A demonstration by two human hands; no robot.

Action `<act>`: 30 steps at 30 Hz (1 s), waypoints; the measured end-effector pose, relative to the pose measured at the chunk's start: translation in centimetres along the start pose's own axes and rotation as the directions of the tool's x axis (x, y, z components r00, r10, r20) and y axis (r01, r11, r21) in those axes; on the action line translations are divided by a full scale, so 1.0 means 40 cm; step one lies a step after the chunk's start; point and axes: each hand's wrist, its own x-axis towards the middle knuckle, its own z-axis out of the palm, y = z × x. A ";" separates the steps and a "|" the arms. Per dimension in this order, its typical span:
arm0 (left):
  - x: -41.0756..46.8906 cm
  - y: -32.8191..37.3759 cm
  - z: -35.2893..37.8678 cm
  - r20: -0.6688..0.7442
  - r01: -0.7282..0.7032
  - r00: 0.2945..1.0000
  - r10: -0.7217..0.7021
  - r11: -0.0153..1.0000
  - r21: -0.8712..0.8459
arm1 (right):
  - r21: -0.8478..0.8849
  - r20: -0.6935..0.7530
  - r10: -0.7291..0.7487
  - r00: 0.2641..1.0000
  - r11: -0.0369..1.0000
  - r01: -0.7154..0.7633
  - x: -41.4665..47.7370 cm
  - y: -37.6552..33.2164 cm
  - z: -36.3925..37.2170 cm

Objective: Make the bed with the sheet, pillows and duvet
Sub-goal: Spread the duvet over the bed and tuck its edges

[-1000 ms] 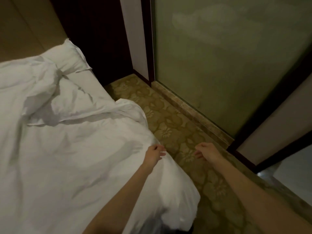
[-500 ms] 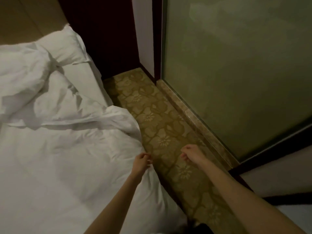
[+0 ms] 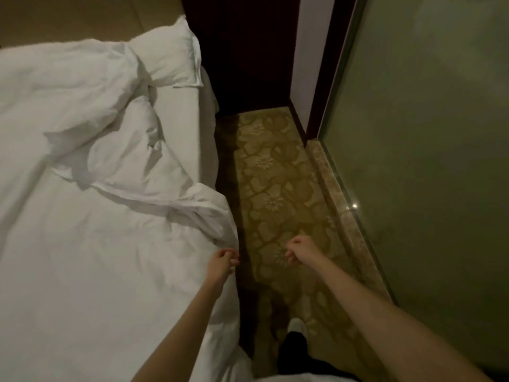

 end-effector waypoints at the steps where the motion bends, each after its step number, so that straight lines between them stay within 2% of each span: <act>1: 0.019 0.019 0.012 -0.027 0.008 1.000 -0.008 1.000 0.000 | -0.021 0.016 -0.002 1.000 1.000 0.002 0.028 -0.013 -0.018; 8: 0.122 0.108 -0.008 -0.232 0.079 0.969 -0.086 0.996 -0.040 | -0.178 0.116 -0.060 0.991 0.981 0.080 0.181 -0.144 -0.078; 15: 0.209 0.152 -0.103 -0.413 0.107 0.898 -0.152 0.986 -0.129 | -0.325 0.235 -0.118 0.965 0.926 0.192 0.267 -0.304 -0.009; 23: 0.410 0.203 -0.222 -0.454 0.177 0.845 -0.282 0.949 -0.259 | -0.417 0.293 -0.109 0.950 0.879 0.230 0.404 -0.427 0.086; 30: 0.635 0.264 -0.338 -0.419 0.151 0.803 -0.424 0.824 -0.546 | -0.505 0.384 0.000 0.924 0.837 0.209 0.558 -0.520 0.226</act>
